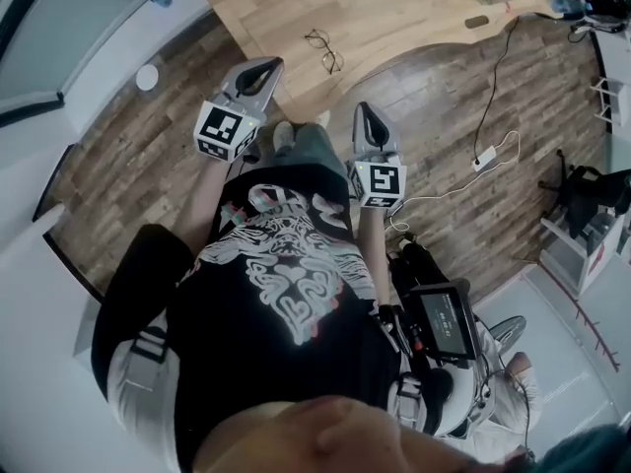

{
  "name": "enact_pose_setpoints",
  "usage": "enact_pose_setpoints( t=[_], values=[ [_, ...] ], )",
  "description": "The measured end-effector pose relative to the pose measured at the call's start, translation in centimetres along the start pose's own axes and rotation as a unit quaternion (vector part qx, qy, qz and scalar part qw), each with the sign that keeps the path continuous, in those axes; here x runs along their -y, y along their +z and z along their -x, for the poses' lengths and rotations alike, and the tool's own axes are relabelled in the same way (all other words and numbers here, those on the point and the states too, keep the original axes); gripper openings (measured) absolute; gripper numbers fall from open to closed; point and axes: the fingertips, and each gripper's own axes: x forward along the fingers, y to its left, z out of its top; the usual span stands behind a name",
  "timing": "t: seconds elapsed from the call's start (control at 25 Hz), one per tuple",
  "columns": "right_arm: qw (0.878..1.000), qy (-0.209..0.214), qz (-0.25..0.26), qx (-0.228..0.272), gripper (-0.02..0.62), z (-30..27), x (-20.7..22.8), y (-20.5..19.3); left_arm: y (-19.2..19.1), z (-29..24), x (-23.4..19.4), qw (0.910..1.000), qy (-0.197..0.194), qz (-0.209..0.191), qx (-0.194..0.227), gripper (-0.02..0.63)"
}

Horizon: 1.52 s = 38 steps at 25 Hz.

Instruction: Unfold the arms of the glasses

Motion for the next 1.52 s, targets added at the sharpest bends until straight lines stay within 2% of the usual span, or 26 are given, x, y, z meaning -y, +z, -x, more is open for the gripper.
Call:
enact_pose_setpoints(
  t=[0.32,0.56,0.76,0.84,1.04,1.08,1.16,1.52],
  values=[
    [0.997,0.013,0.025,-0.067,0.0,-6.3,2.3,-3.5,-2.4,-4.0,-1.8,0.9997,-0.008,0.004,-0.024,-0.011],
    [0.991,0.04,0.055,-0.111,0.0,-12.8,3.2,-5.5,-5.8,-6.6,-4.1,0.9978,-0.013,0.011,-0.064,-0.011],
    [0.983,0.061,0.041,-0.166,0.0,-20.3,8.9,-9.6,-10.0,-15.4,-6.0,0.992,-0.033,0.031,-0.118,-0.011],
    [0.98,0.069,0.037,-0.181,0.002,-21.9,9.6,-10.6,-11.0,-17.1,-6.6,0.9903,-0.037,0.033,-0.13,-0.011],
    [0.975,0.088,0.043,-0.199,0.002,-20.6,6.8,-10.8,-10.7,-15.6,-6.1,0.9897,-0.036,0.025,-0.136,-0.011],
    [0.973,0.092,0.044,-0.205,0.002,-20.7,6.7,-11.0,-10.8,-15.8,-6.1,0.9895,-0.036,0.023,-0.138,-0.012],
    [0.971,0.101,0.043,-0.213,0.048,-21.2,6.7,-11.5,-11.3,-16.6,-6.3,0.9888,-0.037,0.022,-0.143,-0.011],
    [0.96,0.118,0.078,-0.242,0.054,-20.8,5.6,-12.3,-12.1,-16.6,-6.6,0.9869,-0.036,0.027,-0.155,-0.011]
  ],
)
